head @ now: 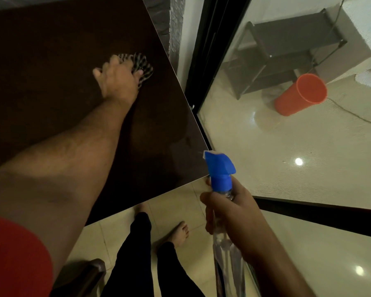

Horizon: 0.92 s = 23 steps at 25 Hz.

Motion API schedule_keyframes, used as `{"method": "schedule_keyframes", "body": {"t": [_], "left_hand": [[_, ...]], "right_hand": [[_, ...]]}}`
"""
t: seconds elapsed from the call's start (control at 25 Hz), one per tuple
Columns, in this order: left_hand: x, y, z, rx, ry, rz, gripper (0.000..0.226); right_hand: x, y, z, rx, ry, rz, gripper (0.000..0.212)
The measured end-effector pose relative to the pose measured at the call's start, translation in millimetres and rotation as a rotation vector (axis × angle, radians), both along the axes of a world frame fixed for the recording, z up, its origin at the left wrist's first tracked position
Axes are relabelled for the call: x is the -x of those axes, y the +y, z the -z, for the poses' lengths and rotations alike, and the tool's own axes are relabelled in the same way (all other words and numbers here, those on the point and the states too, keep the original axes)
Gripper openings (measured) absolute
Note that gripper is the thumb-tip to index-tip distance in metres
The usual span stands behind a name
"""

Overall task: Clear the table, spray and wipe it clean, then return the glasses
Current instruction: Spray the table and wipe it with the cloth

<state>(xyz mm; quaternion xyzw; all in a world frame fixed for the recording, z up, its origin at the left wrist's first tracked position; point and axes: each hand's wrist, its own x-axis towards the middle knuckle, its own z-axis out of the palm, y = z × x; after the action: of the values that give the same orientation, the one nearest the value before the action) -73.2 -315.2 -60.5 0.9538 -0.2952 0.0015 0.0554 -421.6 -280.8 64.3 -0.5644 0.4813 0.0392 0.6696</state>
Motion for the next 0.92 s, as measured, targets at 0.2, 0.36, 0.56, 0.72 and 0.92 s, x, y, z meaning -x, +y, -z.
{"method": "schedule_keyframes", "body": {"t": [0.2, 0.36, 0.56, 0.72, 0.92], "left_hand": [[0, 1, 0, 0.039, 0.007, 0.011, 0.043], [-1, 1, -1, 0.035, 0.015, 0.011, 0.043], [29, 5, 8, 0.086, -0.006, 0.042, 0.041], [83, 14, 4, 0.058, 0.051, 0.206, 0.037], [132, 100, 4, 0.104, 0.119, 0.693, 0.034]], "right_hand": [[7, 25, 5, -0.001, 0.05, -0.073, 0.028], [16, 31, 10, 0.023, 0.103, -0.002, 0.028], [25, 21, 16, -0.036, 0.108, 0.056, 0.029], [9, 19, 18, 0.039, 0.015, 0.084, 0.025], [-6, 5, 15, 0.083, -0.091, 0.13, 0.03]]}}
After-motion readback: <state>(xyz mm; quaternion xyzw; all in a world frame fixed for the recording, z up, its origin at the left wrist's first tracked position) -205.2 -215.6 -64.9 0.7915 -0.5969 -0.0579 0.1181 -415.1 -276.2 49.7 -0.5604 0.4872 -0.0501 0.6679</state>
